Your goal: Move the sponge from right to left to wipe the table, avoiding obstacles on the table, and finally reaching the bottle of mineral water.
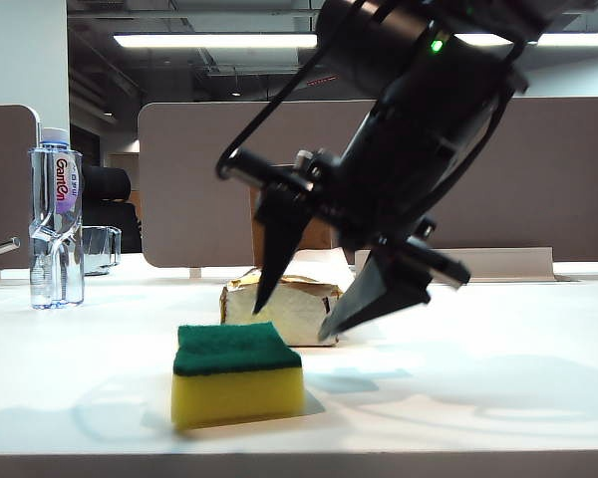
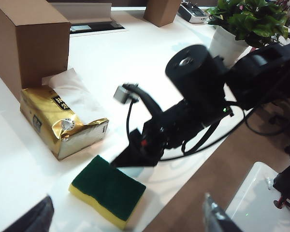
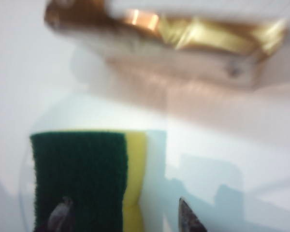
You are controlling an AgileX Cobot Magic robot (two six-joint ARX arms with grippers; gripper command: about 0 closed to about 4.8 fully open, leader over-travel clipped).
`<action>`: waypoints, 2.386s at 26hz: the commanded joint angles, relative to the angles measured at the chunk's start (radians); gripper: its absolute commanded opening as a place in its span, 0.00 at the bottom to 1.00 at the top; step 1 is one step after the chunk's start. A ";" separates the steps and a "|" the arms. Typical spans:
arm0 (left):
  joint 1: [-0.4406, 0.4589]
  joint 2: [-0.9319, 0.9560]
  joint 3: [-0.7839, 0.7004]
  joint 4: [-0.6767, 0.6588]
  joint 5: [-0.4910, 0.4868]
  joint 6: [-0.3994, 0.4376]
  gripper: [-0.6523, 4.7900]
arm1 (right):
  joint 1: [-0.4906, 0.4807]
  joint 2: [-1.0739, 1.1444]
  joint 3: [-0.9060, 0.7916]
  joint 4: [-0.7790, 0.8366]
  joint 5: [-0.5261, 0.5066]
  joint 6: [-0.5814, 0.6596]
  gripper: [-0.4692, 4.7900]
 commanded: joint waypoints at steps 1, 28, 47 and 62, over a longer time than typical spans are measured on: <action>0.000 0.000 0.007 0.007 0.004 0.001 0.85 | -0.014 -0.050 0.005 -0.030 0.021 -0.014 0.61; -0.032 0.002 0.007 -0.015 -0.103 0.000 0.85 | -0.445 -0.692 0.005 -0.569 -0.067 -0.343 0.52; -0.089 0.243 0.006 -0.090 -0.145 -0.031 0.86 | -0.451 -0.913 0.005 -0.829 -0.101 -0.349 0.52; -0.190 0.661 0.006 0.026 -0.147 0.001 1.00 | -0.451 -0.913 0.005 -0.835 -0.103 -0.350 0.53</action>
